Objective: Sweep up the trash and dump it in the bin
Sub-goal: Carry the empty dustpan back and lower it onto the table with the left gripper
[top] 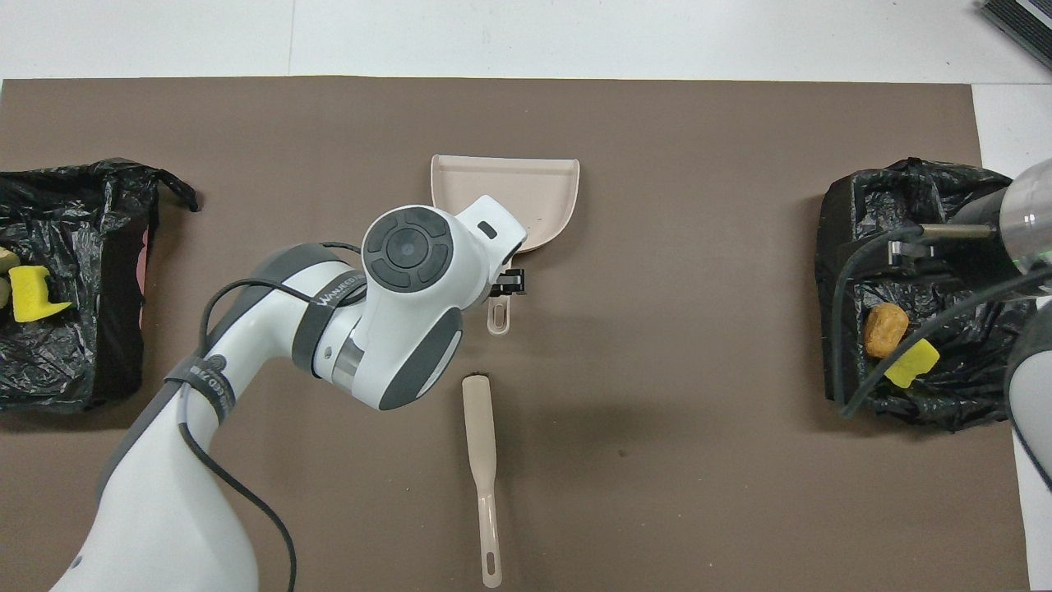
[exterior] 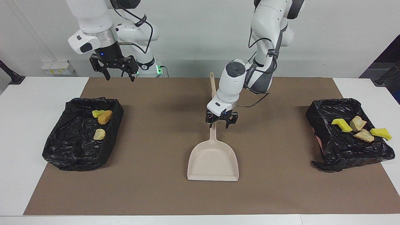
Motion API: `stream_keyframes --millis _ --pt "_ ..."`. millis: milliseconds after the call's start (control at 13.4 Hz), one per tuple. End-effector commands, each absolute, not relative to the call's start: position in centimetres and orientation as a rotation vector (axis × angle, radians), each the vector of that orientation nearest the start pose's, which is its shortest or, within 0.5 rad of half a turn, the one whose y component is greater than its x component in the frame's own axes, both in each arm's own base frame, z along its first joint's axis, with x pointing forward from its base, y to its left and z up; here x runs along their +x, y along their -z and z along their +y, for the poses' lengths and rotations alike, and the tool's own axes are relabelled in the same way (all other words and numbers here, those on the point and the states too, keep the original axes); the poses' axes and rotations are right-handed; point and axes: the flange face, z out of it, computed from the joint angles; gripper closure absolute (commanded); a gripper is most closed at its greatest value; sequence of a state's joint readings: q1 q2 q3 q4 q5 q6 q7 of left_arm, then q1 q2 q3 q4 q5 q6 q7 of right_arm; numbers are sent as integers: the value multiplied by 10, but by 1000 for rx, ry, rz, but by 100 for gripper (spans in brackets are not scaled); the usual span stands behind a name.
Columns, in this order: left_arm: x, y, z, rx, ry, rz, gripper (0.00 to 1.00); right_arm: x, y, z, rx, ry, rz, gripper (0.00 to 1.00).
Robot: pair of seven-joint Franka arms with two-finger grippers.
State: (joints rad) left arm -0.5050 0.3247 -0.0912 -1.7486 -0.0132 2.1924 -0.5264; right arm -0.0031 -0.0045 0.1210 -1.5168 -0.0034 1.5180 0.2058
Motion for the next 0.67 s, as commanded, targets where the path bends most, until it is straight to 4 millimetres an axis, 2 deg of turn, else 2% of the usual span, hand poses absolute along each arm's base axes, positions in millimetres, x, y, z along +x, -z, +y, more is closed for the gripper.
stream_keyframes --millis 0,150,299,449,599 --pt "545 -436 -332 -3223 120 50 0 540 -648 62 -3120 29 126 0" --pt "538 -465 -306 -3194 72 73 0 540 -649 62 -3119 31 128 0" --pt "537 -497 -262 -3174 43 100 0 540 -649 62 -3119 34 128 0" --pt "536 -510 -232 -3153 -20 92 0 540 -649 62 -3119 34 128 0" --pt "537 -514 -202 -3140 -69 133 0 540 -649 60 -3119 34 135 0"
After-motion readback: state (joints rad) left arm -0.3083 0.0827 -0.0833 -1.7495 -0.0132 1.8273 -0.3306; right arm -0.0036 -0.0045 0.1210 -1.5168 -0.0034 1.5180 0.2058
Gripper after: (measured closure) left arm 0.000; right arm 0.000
